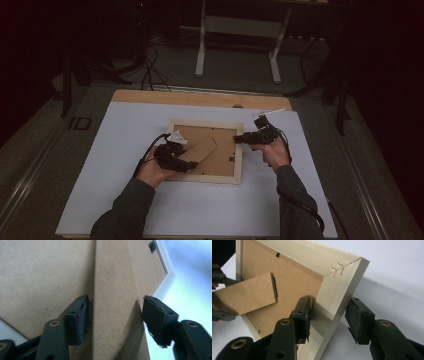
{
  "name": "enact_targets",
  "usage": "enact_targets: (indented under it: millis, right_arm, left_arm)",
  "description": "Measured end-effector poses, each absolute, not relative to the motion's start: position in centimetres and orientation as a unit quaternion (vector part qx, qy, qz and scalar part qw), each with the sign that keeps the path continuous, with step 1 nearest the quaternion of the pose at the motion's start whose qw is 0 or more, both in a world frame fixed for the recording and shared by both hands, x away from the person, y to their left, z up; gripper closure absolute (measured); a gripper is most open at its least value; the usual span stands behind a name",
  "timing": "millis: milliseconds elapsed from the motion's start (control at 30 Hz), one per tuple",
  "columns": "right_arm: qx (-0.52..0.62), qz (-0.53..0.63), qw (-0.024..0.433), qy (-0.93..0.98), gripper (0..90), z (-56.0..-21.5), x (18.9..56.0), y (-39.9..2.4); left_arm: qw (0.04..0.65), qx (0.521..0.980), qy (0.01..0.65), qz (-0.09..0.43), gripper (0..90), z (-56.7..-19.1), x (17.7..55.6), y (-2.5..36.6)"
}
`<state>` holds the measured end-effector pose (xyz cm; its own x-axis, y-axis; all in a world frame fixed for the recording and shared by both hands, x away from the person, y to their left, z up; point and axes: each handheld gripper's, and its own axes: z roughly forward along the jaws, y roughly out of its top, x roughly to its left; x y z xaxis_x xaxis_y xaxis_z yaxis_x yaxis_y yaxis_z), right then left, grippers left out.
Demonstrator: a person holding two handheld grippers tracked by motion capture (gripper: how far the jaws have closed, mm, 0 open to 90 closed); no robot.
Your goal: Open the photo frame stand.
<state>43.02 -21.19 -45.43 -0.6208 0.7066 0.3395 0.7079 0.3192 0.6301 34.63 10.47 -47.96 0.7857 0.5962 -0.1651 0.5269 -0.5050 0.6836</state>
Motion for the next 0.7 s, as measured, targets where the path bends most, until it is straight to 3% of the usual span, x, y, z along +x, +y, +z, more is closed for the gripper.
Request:
enact_targets:
  millis: [200, 700]
  right_arm:
    - [-0.435, -0.389, -0.006, -0.812, 55.7, -45.2, 42.8, -21.1]
    - [-0.432, -0.398, -0.029, -0.809, 57.0, -44.4, 42.5, -21.3]
  left_arm:
    - [0.357, 0.879, 0.311, 0.047, 47.6, -47.9, 34.5, 9.9]
    - [0.337, 0.886, 0.307, 0.083, 48.6, -47.5, 34.3, 9.1]
